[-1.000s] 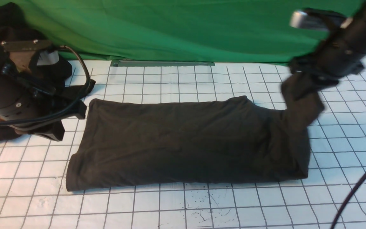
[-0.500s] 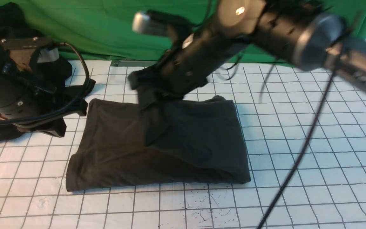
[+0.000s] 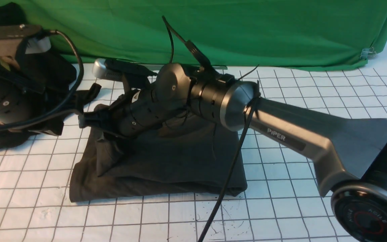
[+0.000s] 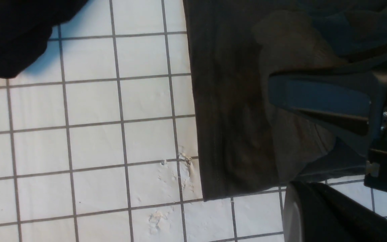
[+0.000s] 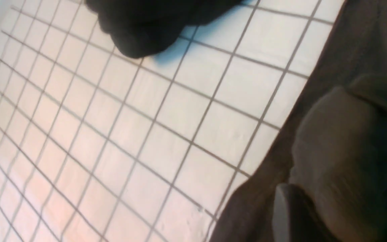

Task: Fold a long-sleeved shirt over a white checkered tablecloth.

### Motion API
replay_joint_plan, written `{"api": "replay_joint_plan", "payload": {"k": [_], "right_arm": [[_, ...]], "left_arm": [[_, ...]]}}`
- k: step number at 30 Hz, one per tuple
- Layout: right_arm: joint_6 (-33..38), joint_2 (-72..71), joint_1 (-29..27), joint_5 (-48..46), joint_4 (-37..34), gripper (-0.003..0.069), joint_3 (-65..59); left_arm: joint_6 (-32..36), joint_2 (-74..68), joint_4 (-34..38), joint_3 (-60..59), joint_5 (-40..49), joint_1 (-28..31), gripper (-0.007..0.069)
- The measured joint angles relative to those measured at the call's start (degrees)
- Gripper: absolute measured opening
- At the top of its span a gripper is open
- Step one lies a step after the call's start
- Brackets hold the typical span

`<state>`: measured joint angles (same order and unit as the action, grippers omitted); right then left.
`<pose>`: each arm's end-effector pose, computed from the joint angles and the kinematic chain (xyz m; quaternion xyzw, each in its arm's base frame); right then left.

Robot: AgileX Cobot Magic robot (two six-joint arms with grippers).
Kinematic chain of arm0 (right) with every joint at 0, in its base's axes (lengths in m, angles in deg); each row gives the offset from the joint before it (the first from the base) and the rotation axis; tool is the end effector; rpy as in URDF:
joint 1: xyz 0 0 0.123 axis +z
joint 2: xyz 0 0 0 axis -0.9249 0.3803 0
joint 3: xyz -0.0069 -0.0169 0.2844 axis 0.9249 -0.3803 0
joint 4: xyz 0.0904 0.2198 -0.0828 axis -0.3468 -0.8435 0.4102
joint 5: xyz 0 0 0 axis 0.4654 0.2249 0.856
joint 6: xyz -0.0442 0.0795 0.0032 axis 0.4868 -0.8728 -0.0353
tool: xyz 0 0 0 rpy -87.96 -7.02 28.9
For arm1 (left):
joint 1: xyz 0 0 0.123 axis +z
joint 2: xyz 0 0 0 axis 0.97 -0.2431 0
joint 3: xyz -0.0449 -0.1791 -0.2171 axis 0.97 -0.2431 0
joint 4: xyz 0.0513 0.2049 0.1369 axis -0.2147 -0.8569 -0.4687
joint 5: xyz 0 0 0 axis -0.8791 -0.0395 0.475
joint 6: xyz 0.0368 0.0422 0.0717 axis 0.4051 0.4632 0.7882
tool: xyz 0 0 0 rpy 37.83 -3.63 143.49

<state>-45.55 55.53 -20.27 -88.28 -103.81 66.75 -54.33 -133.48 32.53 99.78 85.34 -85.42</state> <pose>0.3457 0.4153 0.2078 -0.1416 0.8880 0.3801 0.2165 0.2635 -0.0439 0.3245 0.0045 0.9652 -0.0419 0.2582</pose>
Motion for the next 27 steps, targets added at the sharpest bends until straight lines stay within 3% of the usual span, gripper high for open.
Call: {"api": "replay_joint_plan", "payload": {"k": [6,8,11,15,16,18,22,27], "right_arm": [[1.3,-0.5,-0.2,-3.2,-2.2,0.0389,1.6],[3.0,-1.0,-0.5,-5.4,-2.2,0.0412,2.4],[11.0,-3.6,-1.9,-13.1,-1.5,0.0431,5.2],[14.8,-7.9,-5.7,-23.3,8.2,0.032,8.6],[14.7,-9.9,-8.2,-28.3,14.7,0.019,9.2],[14.3,-11.4,-11.0,-34.0,20.6,0.007,9.0],[13.8,-14.2,-14.5,-36.9,24.0,0.0015,4.1],[14.2,-17.3,-14.7,-37.4,24.2,0.0008,-5.6]], "left_arm": [[0.0,0.5,0.0,0.0,0.7,0.0,-0.0002],[0.0,0.5,0.0,0.0,0.8,0.0,-0.0002],[0.0,0.5,0.4,0.0,1.1,0.0,-0.0002],[0.0,0.4,2.8,0.0,0.0,0.0,-0.0002],[0.4,-0.1,5.0,0.0,-1.2,0.0,-0.0002],[1.7,-1.4,7.9,0.0,-2.4,0.0,-0.0002],[4.2,-6.1,12.6,0.0,-3.6,0.0,-0.0002],[6.2,-15.4,13.0,0.0,-7.1,0.0,-0.0002]]}}
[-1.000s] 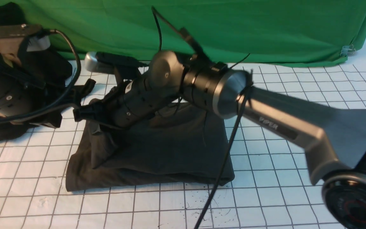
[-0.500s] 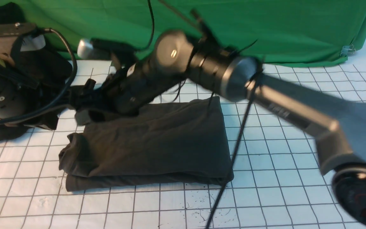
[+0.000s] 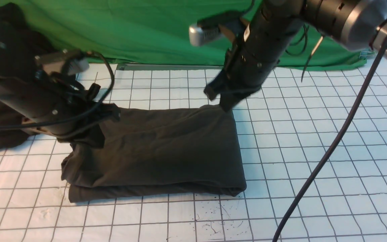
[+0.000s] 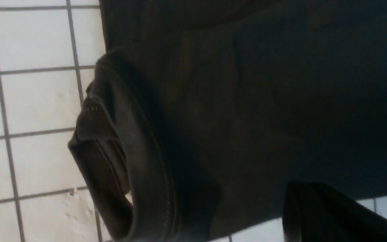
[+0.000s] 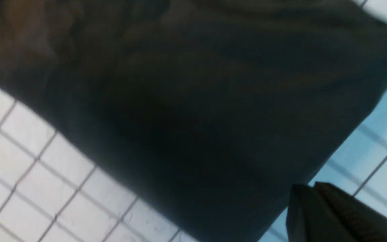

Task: Fold a long-sleeved shirt over a white checkered tablecloth.

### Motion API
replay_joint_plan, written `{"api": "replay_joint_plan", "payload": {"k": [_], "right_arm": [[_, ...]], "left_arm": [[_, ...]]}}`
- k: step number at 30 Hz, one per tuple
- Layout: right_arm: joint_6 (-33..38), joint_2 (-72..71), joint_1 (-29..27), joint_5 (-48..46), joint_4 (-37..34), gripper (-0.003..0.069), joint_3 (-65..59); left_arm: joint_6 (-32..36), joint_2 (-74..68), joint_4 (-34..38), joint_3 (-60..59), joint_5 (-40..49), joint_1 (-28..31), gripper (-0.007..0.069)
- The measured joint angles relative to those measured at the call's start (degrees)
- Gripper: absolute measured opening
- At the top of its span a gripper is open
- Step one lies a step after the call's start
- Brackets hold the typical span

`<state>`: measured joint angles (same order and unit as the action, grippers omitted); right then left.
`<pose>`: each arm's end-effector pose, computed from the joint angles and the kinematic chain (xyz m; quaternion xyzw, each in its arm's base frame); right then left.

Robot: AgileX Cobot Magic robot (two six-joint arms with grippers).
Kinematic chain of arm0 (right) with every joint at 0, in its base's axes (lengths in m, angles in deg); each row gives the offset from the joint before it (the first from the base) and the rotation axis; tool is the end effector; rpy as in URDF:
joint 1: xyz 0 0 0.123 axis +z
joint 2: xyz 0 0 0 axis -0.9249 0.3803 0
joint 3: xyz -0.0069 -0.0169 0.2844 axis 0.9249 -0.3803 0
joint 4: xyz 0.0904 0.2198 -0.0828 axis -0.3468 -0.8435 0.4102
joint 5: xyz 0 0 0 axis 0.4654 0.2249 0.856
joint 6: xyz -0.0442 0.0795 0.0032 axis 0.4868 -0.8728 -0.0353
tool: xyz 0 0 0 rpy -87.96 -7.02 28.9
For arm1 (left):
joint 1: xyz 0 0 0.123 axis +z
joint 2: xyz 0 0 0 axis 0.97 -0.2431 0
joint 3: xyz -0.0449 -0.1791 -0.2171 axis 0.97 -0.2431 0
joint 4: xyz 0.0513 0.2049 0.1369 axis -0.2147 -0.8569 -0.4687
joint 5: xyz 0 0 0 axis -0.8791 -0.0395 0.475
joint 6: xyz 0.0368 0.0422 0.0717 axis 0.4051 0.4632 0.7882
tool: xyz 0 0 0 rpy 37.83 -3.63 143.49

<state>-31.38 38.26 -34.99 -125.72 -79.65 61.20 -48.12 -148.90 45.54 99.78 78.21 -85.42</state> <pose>0.3653 0.2513 0.2894 -0.3154 0.9301 0.1197 0.1450 0.3155 -0.0678 0.2514 -0.0029 0.9771 -0.1156 0.1787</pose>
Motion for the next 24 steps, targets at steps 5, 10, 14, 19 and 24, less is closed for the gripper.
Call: {"api": "replay_joint_plan", "payload": {"k": [5,10,14,19,24], "right_arm": [[0.1,0.4,0.4,3.5,-0.9,0.0006,-8.2],[0.6,1.7,0.4,5.7,-1.2,0.0006,-16.4],[1.0,1.9,0.3,8.7,-1.4,0.0006,-20.5],[1.7,1.9,-0.4,9.4,-1.5,0.0006,-21.9],[1.7,-1.6,-0.9,7.2,-2.4,0.0006,-20.4]], "left_arm": [[-1.5,-6.6,-3.9,0.0,1.7,0.0,-0.0002],[-7.2,-8.4,-11.4,-1.9,0.6,0.0,-0.0002],[-9.1,-8.4,-13.0,-6.2,-2.8,0.0,-0.0002],[-10.2,-7.7,-13.0,-8.5,-5.5,0.0,-0.0002],[-10.3,-3.7,-12.3,-8.6,-5.6,0.0,-0.0002]]}}
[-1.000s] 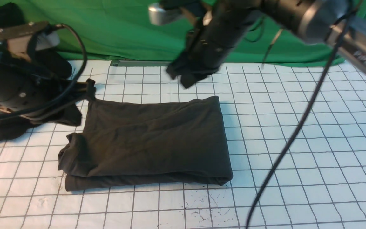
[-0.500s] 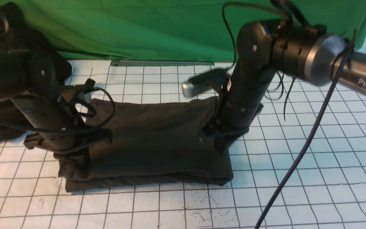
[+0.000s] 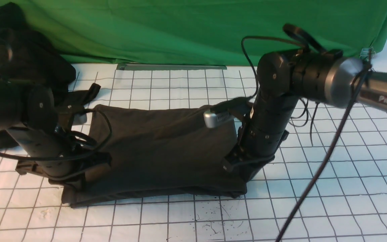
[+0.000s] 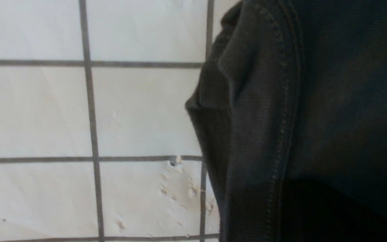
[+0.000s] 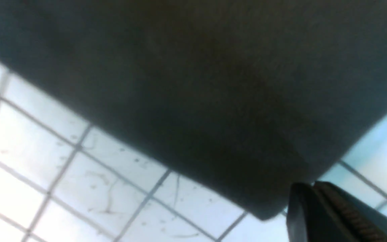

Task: Fold a long-sleeved shirt over a white checkered tablecloth.

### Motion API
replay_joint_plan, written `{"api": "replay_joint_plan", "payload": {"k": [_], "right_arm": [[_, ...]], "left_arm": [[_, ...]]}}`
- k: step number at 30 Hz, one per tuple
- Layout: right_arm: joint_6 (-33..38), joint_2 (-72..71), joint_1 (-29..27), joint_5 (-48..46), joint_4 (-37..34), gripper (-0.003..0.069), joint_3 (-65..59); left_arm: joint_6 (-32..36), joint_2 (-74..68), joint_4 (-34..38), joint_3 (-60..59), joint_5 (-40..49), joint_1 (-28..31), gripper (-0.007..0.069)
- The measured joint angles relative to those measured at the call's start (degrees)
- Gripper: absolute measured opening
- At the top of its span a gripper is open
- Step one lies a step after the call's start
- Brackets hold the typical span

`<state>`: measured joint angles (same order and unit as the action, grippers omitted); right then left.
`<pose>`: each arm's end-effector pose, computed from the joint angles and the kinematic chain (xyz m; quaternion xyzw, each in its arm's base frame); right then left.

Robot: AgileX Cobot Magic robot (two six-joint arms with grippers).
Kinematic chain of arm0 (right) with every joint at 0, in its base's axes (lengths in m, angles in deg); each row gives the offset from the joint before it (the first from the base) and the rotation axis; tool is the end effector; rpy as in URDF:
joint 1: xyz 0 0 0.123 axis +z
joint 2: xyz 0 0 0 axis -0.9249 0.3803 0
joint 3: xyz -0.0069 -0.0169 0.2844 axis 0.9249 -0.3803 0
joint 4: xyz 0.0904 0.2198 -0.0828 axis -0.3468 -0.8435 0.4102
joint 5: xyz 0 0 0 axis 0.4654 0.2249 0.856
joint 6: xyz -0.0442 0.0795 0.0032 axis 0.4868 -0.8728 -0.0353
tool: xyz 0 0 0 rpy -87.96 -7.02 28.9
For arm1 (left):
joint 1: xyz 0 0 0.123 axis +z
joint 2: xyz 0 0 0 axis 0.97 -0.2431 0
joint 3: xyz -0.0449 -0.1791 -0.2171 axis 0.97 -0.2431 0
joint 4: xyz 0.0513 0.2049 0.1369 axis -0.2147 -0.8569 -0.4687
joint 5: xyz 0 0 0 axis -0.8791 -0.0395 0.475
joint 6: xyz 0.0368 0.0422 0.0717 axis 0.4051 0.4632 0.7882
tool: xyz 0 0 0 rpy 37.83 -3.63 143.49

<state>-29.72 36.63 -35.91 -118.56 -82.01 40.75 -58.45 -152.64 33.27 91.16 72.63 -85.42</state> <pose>0.3405 0.2305 0.2081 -0.2997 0.9467 0.1086 0.0464 0.3049 -0.0516 0.1927 -0.0352 0.9905 -0.0307 0.1293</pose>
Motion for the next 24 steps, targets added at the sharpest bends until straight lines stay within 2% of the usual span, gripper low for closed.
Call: {"api": "replay_joint_plan", "payload": {"k": [3,6,10,16,24], "right_arm": [[0.0,-2.9,0.0,1.9,-3.0,0.0006,0.4],[0.9,-5.6,0.5,6.0,-8.9,0.0006,1.2],[1.5,-3.0,1.4,7.3,-10.3,0.0006,1.4],[1.6,3.5,1.8,5.0,-9.9,0.0006,1.4],[0.2,5.2,1.8,0.5,-5.4,0.0006,1.4]], "left_arm": [[0.0,3.3,2.0,0.0,-1.1,0.0,-0.0002],[1.8,7.1,8.9,0.0,-3.8,0.0,-0.0002],[6.4,6.4,16.8,-0.7,-6.7,0.0,-0.0002],[9.8,0.4,17.3,-0.9,-4.5,0.0,-0.0002],[10.1,-1.9,16.5,-1.9,-3.3,0.0,-0.0002]]}}
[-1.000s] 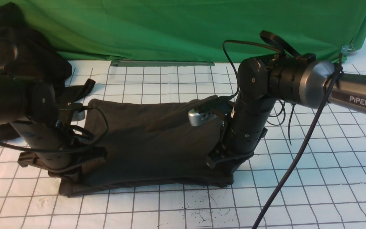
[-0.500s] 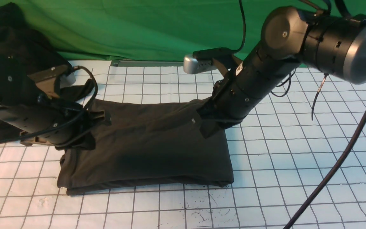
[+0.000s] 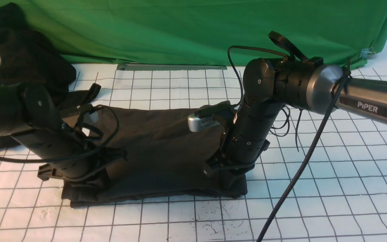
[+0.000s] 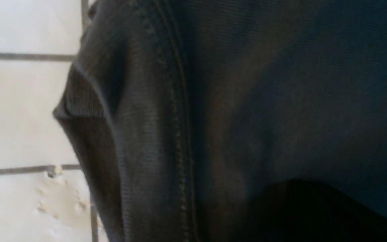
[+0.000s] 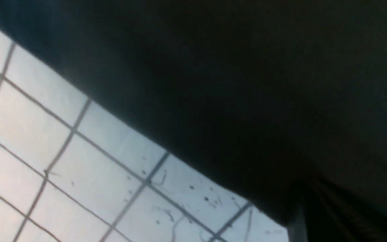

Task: Fold a long-sleeved shirt over a white checkered tablecloth.

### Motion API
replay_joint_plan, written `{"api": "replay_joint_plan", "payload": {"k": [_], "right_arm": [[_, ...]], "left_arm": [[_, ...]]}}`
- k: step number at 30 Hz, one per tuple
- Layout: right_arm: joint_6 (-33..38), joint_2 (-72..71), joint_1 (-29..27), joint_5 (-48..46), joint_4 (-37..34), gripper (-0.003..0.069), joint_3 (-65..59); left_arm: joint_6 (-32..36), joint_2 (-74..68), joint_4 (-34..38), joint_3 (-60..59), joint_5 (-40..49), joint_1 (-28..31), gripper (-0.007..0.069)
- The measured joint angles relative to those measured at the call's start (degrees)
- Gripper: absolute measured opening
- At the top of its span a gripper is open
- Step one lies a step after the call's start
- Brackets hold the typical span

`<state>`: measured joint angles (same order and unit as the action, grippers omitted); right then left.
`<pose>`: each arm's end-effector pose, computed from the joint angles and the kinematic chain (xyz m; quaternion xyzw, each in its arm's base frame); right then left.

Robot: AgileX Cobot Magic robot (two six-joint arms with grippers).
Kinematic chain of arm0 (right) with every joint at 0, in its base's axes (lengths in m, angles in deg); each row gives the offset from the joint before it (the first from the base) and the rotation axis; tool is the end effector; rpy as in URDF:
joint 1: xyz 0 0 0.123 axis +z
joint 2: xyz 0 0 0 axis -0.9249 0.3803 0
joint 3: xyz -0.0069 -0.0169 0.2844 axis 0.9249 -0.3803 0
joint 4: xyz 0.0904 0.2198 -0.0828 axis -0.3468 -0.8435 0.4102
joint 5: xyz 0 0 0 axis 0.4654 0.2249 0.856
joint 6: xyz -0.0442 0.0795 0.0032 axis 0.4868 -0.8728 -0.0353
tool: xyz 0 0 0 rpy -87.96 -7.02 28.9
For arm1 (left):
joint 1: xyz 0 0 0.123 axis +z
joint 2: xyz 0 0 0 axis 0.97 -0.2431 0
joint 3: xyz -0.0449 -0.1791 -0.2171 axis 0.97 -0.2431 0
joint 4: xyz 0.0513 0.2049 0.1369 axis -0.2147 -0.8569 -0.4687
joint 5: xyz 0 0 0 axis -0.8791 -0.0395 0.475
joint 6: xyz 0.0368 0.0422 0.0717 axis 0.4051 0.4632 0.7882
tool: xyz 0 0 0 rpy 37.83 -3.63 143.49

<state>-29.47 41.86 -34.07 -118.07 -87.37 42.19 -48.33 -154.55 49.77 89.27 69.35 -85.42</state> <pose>0.3390 0.2539 0.1782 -0.2928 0.9455 0.1421 0.0081 0.3038 -0.0675 0.1778 -0.0493 0.9849 -0.1197 0.1146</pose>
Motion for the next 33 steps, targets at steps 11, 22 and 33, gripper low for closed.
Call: {"api": "replay_joint_plan", "payload": {"k": [11,22,33], "right_arm": [[-1.5,-23.8,-0.1,0.5,4.9,0.0006,0.0],[0.5,-72.0,0.6,32.5,7.8,0.0006,-18.6],[3.8,-107.4,0.6,67.4,15.8,0.0006,-59.7]], "left_arm": [[0.2,24.8,-4.3,-0.8,8.0,0.0,-0.0002],[-0.3,66.7,-4.0,-4.0,11.5,0.0,-0.0002],[-5.5,81.6,-5.0,-14.4,3.9,0.0,-0.0002]]}}
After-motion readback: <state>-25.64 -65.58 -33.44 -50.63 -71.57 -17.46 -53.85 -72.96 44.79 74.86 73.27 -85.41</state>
